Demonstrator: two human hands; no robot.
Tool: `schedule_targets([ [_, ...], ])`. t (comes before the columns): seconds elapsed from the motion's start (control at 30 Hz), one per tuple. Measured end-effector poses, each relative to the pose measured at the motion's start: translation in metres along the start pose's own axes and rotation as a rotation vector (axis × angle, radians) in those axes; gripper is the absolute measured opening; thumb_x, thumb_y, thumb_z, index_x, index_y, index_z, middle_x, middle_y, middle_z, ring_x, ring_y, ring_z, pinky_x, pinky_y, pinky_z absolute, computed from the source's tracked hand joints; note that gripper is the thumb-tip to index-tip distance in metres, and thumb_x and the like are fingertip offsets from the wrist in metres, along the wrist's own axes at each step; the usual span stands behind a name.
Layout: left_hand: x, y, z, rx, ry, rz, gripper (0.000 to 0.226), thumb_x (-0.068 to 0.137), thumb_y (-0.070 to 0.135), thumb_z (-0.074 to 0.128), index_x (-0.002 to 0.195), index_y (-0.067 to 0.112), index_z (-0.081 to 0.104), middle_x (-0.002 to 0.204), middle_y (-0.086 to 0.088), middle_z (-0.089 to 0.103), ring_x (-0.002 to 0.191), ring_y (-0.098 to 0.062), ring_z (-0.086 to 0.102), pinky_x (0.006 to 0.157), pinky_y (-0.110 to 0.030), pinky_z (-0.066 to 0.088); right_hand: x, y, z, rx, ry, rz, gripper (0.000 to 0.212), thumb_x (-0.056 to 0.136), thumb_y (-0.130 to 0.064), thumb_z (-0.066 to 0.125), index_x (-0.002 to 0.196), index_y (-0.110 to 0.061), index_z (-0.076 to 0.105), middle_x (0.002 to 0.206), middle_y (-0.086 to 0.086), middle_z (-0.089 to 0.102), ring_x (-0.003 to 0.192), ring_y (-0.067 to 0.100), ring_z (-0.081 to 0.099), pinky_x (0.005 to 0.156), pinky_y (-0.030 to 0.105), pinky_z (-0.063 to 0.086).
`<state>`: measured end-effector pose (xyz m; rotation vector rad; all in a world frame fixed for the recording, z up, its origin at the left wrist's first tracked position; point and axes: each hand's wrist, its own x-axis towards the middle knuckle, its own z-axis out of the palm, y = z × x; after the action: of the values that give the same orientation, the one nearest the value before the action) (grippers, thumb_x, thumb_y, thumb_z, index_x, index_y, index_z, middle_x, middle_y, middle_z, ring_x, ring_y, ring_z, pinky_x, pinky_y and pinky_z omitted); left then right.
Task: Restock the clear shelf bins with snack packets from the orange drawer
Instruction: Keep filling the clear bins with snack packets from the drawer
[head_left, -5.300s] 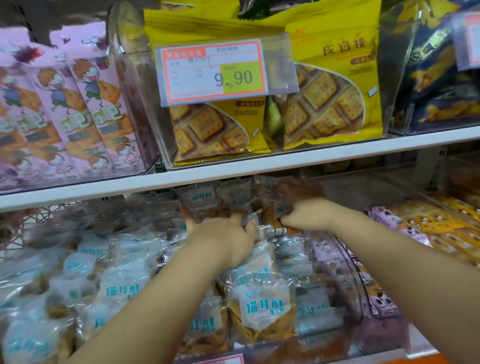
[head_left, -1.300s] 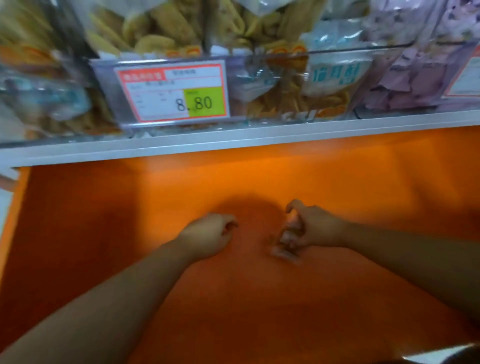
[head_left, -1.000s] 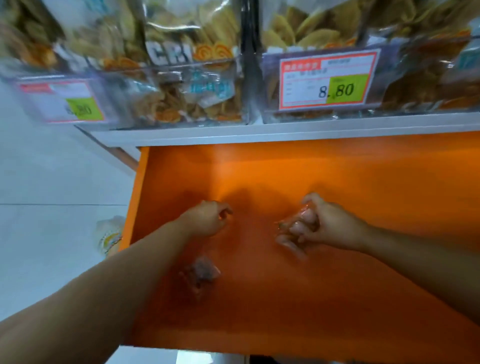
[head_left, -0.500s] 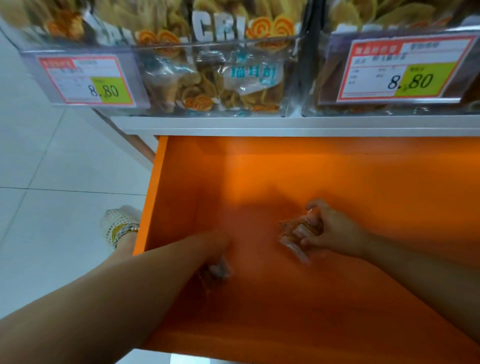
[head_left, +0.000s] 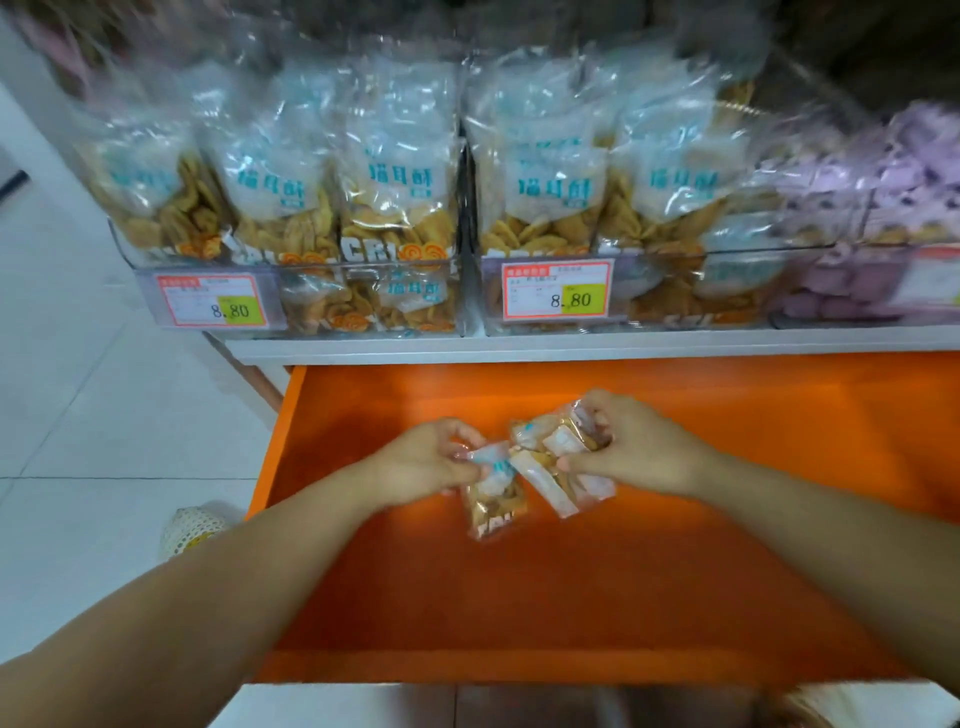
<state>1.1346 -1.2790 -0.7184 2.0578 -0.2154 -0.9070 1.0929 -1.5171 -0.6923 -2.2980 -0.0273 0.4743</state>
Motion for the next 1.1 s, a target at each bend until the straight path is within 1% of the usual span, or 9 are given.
schedule_targets([
  [0.1,-0.019,0.04,0.007,-0.132,0.047,0.041,0.054,0.05,0.054,0.073,0.095,0.027,0.062,0.099,-0.003,0.068,0.094,-0.021,0.064,0.091,-0.042,0.051,-0.03,-0.023,-0.038,0.054,0.067,-0.056,0.035,0.072,-0.029,0.08,0.091,-0.023,0.051,0.091,0.008,0.067,0.087,0.029,0.065,0.078,0.048,0.052],
  [0.17,-0.037,0.068,0.011,-0.228,0.061,0.06,0.045,0.064,0.042,0.079,0.101,0.022,0.064,0.11,-0.01,0.068,0.105,-0.027,0.064,0.097,-0.047,0.049,-0.054,-0.038,-0.059,0.047,0.107,-0.088,0.039,0.073,-0.032,0.08,0.099,-0.02,0.053,0.097,0.008,0.066,0.093,0.029,0.064,0.083,0.051,0.051],
  [0.23,-0.052,0.089,0.016,-0.359,0.063,0.071,0.033,0.082,0.027,0.074,0.111,0.015,0.064,0.113,-0.01,0.068,0.108,-0.025,0.064,0.095,-0.049,0.05,-0.078,-0.049,-0.078,0.055,0.127,-0.12,0.041,0.077,-0.03,0.077,0.106,-0.02,0.05,0.103,0.001,0.062,0.1,0.021,0.06,0.089,0.039,0.051],
  [0.3,-0.066,0.108,0.023,-0.51,0.045,0.076,0.033,0.09,0.025,0.063,0.12,0.011,0.061,0.113,-0.013,0.069,0.102,-0.025,0.066,0.083,-0.044,0.056,-0.102,-0.053,-0.095,0.089,0.147,-0.17,0.036,0.079,-0.022,0.075,0.101,-0.028,0.048,0.097,-0.014,0.054,0.098,0.004,0.052,0.079,0.013,0.047],
  [0.4,-0.089,0.14,0.033,-0.709,-0.026,0.092,0.026,0.097,0.028,0.05,0.115,0.013,0.062,0.107,-0.016,0.07,0.087,-0.025,0.068,0.063,-0.037,0.058,-0.131,-0.052,-0.116,0.131,0.175,-0.268,0.037,0.079,-0.01,0.075,0.097,-0.034,0.054,0.097,-0.026,0.056,0.09,-0.013,0.054,0.073,0.002,0.043],
  [0.53,-0.105,0.175,0.042,-0.839,-0.028,0.155,0.035,0.099,0.035,0.042,0.119,0.012,0.06,0.109,-0.016,0.07,0.089,-0.026,0.071,0.07,-0.041,0.06,-0.156,-0.043,-0.126,0.063,0.446,-0.469,0.042,0.078,0.001,0.073,0.1,-0.033,0.062,0.102,-0.012,0.067,0.096,-0.006,0.061,0.08,0.008,0.046],
  [0.67,-0.11,0.21,0.045,-0.788,0.027,0.294,0.023,0.095,0.023,0.05,0.109,0.007,0.058,0.103,-0.011,0.072,0.092,-0.025,0.07,0.078,-0.039,0.057,-0.156,-0.036,-0.127,-0.37,0.757,-0.786,0.049,0.073,0.001,0.054,0.112,-0.027,0.064,0.127,-0.012,0.059,0.124,0.012,0.048,0.103,0.028,0.039],
  [0.97,-0.102,0.238,0.046,-0.738,0.182,0.424,0.021,0.094,0.011,0.055,0.114,0.004,0.055,0.091,-0.007,0.074,0.083,-0.015,0.071,0.065,-0.027,0.057,-0.149,-0.035,-0.142,-0.51,0.87,-0.806,0.05,0.077,-0.005,0.042,0.12,-0.025,0.057,0.117,0.002,0.05,0.114,0.021,0.048,0.094,0.031,0.042],
  [1.1,-0.1,0.247,0.039,-0.718,0.212,0.385,0.007,0.095,0.014,0.053,0.09,0.013,0.058,0.078,-0.003,0.072,0.071,-0.012,0.069,0.071,-0.033,0.055,-0.144,-0.033,-0.155,-0.511,0.927,-0.817,0.055,0.065,0.008,0.057,0.11,-0.02,0.069,0.107,-0.005,0.065,0.115,0.02,0.046,0.102,0.033,0.036],
])
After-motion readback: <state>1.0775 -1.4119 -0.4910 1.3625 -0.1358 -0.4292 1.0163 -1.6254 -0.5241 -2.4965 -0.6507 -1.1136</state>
